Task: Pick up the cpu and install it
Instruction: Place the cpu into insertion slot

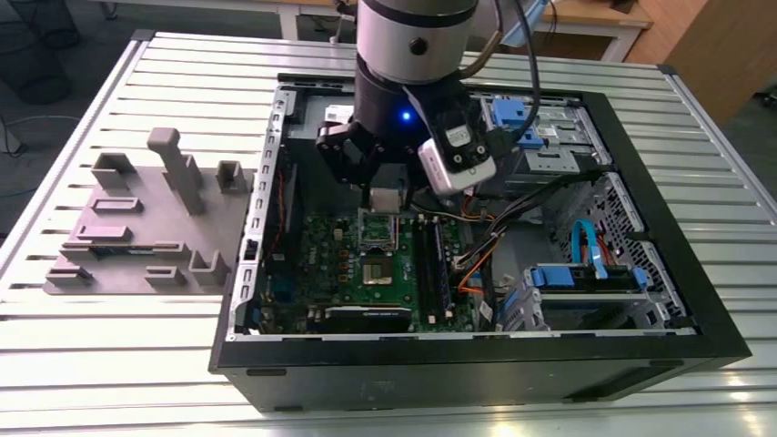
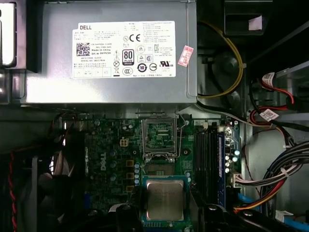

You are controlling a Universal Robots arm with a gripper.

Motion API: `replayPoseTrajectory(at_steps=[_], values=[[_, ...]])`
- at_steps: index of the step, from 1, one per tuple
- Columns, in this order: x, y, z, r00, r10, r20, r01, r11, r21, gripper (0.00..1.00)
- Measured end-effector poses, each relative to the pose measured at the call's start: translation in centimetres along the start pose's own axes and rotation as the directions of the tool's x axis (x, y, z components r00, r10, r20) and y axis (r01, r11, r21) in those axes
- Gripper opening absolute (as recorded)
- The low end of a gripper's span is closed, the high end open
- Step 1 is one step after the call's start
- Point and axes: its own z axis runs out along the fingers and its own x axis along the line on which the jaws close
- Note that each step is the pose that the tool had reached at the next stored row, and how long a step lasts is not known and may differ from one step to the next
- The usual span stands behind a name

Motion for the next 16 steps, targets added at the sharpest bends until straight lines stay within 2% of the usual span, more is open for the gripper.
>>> replayPoseTrajectory(at_steps=[16], values=[[-0.04,-0.13,2.91,1.0000,0.001,0.0000,-0.001,1.0000,0.0000,0.47]])
